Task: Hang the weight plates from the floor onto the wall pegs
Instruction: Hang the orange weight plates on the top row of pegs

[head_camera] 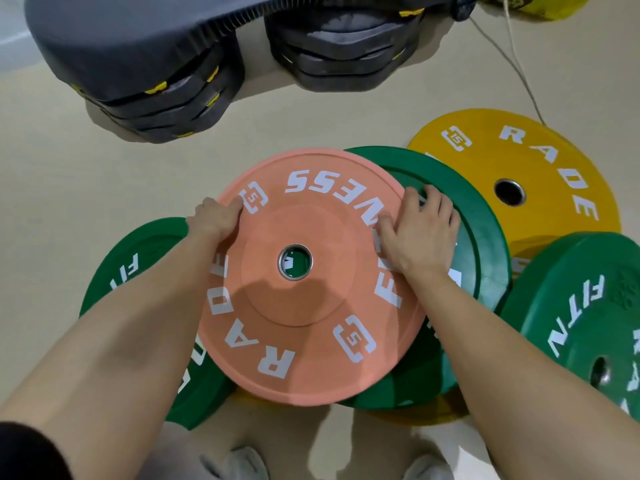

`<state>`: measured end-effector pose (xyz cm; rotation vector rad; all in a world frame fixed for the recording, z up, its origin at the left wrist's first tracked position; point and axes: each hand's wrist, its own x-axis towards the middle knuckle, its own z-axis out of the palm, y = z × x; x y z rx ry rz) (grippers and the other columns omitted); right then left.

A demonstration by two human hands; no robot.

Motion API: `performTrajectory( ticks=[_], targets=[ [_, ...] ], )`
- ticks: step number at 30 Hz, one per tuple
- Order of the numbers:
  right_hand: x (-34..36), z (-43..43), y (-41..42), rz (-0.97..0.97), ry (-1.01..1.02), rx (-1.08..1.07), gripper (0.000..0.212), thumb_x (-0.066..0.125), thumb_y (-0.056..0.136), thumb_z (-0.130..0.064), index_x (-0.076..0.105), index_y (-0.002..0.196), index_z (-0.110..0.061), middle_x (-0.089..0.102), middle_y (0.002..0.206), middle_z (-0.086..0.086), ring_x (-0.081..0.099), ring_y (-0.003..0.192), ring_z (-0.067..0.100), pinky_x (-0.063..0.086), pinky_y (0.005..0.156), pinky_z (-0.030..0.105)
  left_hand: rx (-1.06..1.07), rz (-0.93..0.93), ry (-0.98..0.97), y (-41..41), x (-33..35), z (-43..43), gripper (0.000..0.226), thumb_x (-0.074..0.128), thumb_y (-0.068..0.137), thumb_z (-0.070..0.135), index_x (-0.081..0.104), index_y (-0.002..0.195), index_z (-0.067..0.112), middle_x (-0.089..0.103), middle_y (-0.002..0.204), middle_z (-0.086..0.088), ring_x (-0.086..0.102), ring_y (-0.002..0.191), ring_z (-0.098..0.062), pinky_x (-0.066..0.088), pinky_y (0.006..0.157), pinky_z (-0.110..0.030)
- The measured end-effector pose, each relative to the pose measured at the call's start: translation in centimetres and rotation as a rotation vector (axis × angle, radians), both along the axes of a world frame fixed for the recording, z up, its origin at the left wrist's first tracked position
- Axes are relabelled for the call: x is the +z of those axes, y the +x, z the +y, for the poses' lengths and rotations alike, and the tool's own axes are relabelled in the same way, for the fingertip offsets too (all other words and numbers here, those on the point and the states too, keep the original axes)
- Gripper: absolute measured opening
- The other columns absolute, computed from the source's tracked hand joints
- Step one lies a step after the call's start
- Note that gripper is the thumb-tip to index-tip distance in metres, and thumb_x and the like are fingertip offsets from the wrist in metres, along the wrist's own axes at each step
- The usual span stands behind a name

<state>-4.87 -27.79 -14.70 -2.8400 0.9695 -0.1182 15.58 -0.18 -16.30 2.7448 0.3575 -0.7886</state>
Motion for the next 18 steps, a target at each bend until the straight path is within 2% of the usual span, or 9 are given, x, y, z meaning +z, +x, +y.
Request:
performTrajectory(
  ticks=[3,7,10,13,16,18],
  targets=[
    [0.3,0.2,0.2,0.008,-0.036,0.010,0.059,0.043,0.089,-0.049,0.053,0.131,-0.008,0.049,0.135,0.017,0.042,0.122,0.035,0.029,0.107,0.048,0.029,0.043,-0.030,0.8,0.8,0.3,0.101,0.051,0.077,0.083,0.048,0.138,0.003,0.056,0.136,-0.020,0.051,0.123,-0.042,0.043,0.104,-0.048],
    [-0.4,-0.6,-0.3,-0.049,-0.001,-0.037,0.063,0.045,0.089,-0.049,0.048,0.135,-0.007,0.050,0.132,0.018,0.043,0.121,0.037,0.031,0.105,0.050,0.106,0.012,-0.162,2.3,3.8,0.2,0.103,0.069,0.061,0.083,0.057,0.125,0.003,0.063,0.123,-0.016,0.060,0.107,-0.038,0.051,0.095,-0.047],
    [-0.6,-1.3,-0.8,-0.128,0.115,-0.122,0.067,0.043,0.088,-0.047,0.043,0.141,-0.006,0.047,0.138,0.021,0.040,0.127,0.039,0.028,0.107,0.052,-0.062,-0.100,-0.102,3.4,7.4,-0.1,0.095,0.064,0.058,0.089,0.065,0.097,0.002,0.069,0.101,-0.014,0.063,0.089,-0.032,0.051,0.078,-0.041],
    [0.0,-1.4,-1.4,-0.174,0.203,-0.180,0.066,0.040,0.088,-0.041,0.040,0.144,-0.005,0.047,0.139,0.022,0.040,0.128,0.039,0.030,0.106,0.051,-0.194,-0.276,-0.080,3.4,11.6,-1.4,0.092,0.059,0.058,0.093,0.064,0.078,0.003,0.065,0.078,-0.011,0.057,0.072,-0.026,0.040,0.064,-0.039],
    [1.3,-2.3,-2.1,-0.298,0.441,-0.285,0.052,0.034,0.096,-0.043,0.053,0.129,-0.008,0.058,0.126,0.020,0.051,0.117,0.039,0.039,0.094,0.047,-0.230,-0.446,-0.132,2.2,15.9,-3.1,0.088,0.060,0.057,0.090,0.064,0.073,0.003,0.063,0.069,-0.009,0.058,0.069,-0.026,0.040,0.058,-0.039],
    [2.9,-3.3,-2.1,-0.386,0.683,-0.449,0.058,0.027,0.102,-0.050,0.062,0.111,-0.005,0.062,0.116,0.024,0.055,0.108,0.041,0.039,0.087,0.046,-0.251,-0.512,-0.157,1.3,18.6,-4.5,0.083,0.062,0.057,0.087,0.064,0.070,0.006,0.062,0.067,-0.008,0.059,0.067,-0.025,0.043,0.057,-0.040]
  ],
)
